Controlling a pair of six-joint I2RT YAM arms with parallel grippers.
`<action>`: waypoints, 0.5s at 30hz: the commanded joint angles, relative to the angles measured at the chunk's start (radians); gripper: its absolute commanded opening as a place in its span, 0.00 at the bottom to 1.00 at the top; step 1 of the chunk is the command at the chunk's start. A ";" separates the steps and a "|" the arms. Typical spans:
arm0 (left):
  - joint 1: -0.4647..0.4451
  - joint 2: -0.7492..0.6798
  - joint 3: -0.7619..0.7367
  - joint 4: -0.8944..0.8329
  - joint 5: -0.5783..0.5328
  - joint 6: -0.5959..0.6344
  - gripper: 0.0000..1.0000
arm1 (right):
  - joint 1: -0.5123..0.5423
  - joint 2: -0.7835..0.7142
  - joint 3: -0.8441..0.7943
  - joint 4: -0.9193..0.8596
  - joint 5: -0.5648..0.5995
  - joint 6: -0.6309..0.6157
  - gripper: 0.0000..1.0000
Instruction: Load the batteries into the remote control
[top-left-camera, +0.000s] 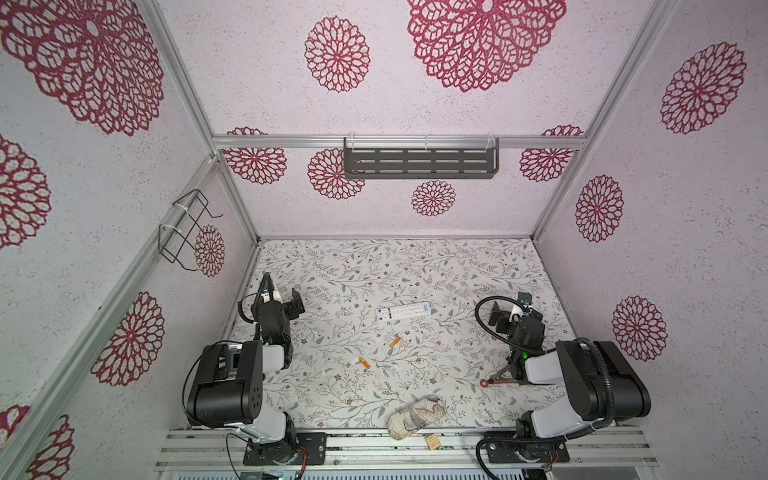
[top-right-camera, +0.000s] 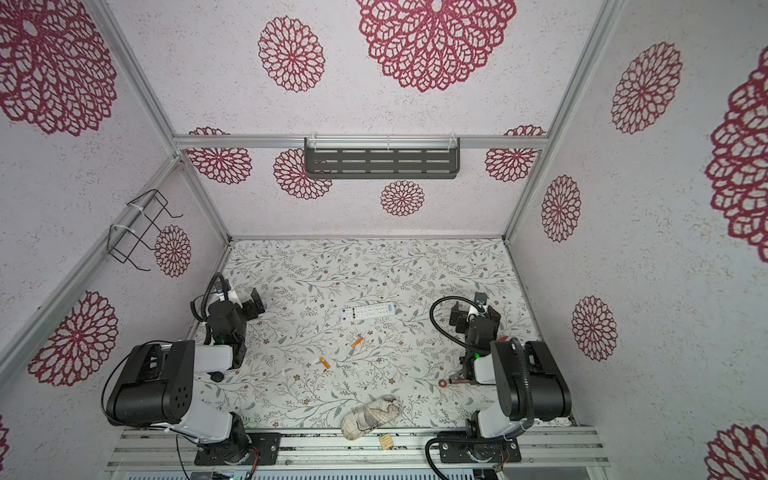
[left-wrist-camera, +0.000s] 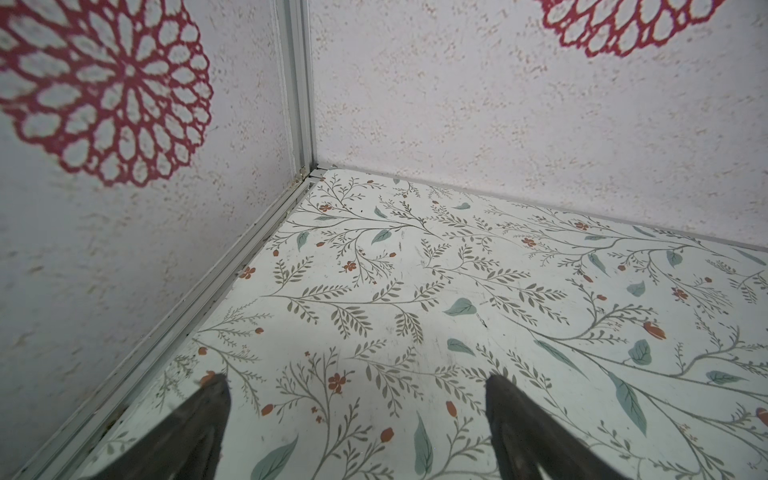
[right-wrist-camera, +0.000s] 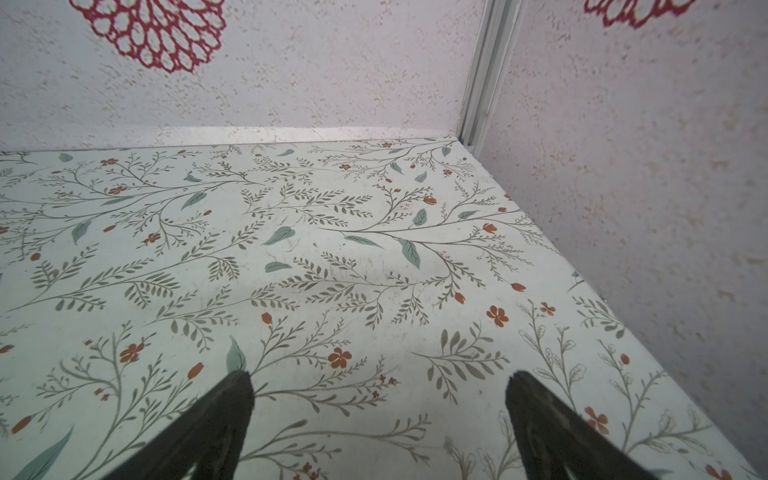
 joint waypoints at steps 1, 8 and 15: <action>0.005 0.005 0.015 0.004 0.007 0.014 0.98 | 0.005 -0.002 0.022 0.026 -0.005 -0.004 0.99; 0.005 0.005 0.014 0.002 0.007 0.013 0.98 | 0.005 -0.002 0.023 0.027 -0.006 -0.003 0.99; 0.004 -0.003 0.012 0.001 0.008 0.016 0.98 | -0.001 -0.005 0.021 0.026 -0.019 -0.008 0.99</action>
